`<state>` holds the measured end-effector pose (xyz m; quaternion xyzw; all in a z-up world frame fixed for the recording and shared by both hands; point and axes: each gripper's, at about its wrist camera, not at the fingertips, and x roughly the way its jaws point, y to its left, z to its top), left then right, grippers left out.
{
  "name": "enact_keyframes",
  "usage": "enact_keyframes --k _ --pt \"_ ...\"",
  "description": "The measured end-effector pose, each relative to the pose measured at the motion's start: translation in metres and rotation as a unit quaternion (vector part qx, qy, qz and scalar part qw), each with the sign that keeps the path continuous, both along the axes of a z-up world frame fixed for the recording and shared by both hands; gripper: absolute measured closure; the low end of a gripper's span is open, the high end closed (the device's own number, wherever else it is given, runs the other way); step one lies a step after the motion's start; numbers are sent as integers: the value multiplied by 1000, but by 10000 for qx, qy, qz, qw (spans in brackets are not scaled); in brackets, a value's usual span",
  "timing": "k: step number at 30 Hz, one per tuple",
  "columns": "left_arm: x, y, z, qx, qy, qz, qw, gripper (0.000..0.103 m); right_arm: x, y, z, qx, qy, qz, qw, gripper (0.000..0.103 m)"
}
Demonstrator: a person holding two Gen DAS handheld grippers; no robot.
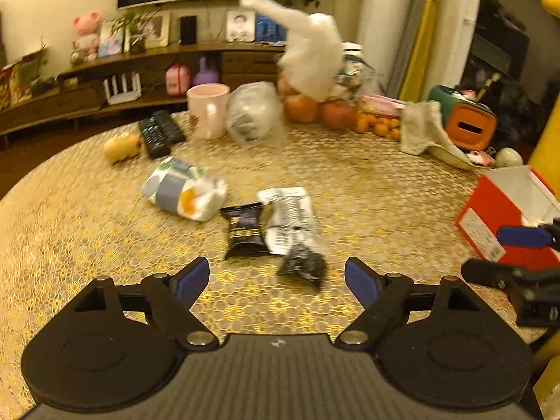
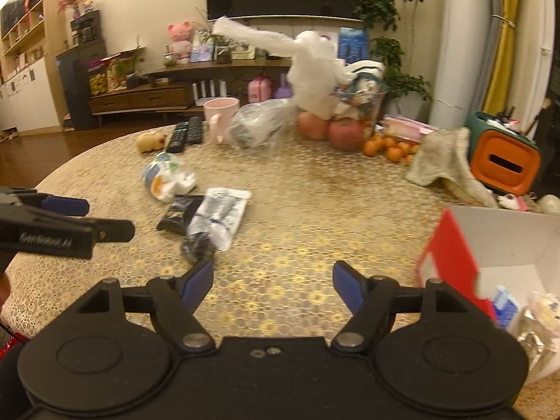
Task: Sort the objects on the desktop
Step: 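Move both open tools back over the table items, then grasp the black candy packet with the left tool while the right tool grasps the black bagged item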
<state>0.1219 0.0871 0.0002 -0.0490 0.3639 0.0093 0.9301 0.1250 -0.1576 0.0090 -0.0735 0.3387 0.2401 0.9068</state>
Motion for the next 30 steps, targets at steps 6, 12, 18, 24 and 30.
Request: enact_keyframes --k 6,12,18,24,30 --pt "18 14 -16 -43 98 126 9999 3 4 25 -16 -13 45 182 9998 28" --pt "43 25 -37 -99 300 197 9993 0 13 44 -33 13 189 352 9992 28" --pt "73 35 -52 -90 425 302 9986 0 24 61 -50 24 203 497 9986 28" --pt "101 42 -70 -133 616 396 9972 0 38 80 -67 -13 321 653 9973 28" --pt "118 46 -81 -167 679 456 9965 0 52 94 -82 -11 432 708 9966 28"
